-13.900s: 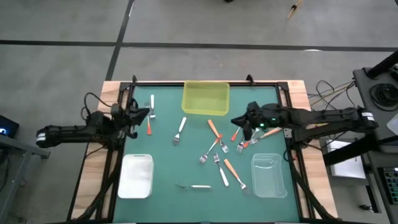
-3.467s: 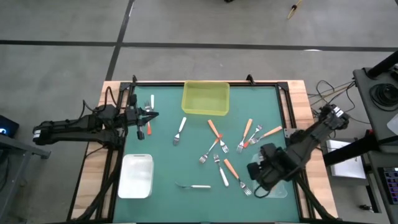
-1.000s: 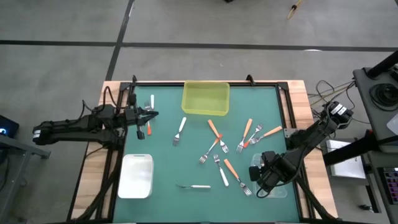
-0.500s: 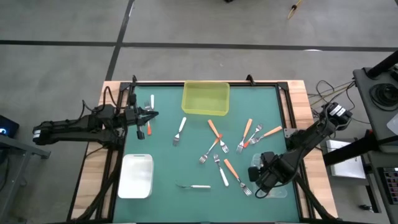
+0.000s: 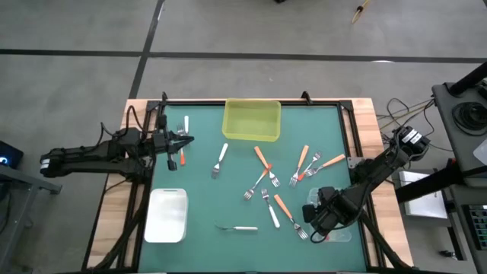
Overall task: Sort silverware by color (type)
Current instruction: Put the orange fork into the transparent bin
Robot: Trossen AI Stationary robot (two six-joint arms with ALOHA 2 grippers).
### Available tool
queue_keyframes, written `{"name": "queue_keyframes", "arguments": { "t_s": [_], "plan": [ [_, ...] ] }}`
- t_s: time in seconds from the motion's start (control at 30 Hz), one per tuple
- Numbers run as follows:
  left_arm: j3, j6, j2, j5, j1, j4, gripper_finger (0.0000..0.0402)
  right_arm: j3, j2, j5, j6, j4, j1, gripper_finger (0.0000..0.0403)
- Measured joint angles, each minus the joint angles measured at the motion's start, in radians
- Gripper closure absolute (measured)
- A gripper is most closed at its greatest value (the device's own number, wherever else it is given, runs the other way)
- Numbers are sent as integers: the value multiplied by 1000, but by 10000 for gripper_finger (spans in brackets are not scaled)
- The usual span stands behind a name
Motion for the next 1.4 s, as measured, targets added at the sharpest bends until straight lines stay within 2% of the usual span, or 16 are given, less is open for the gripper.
{"name": "queue_keyframes", "arguments": {
  "t_s": [1.4],
  "plan": [
    [0,0,0,0,0,4,402,-78,0,1,33,79,0,394]
  ]
}}
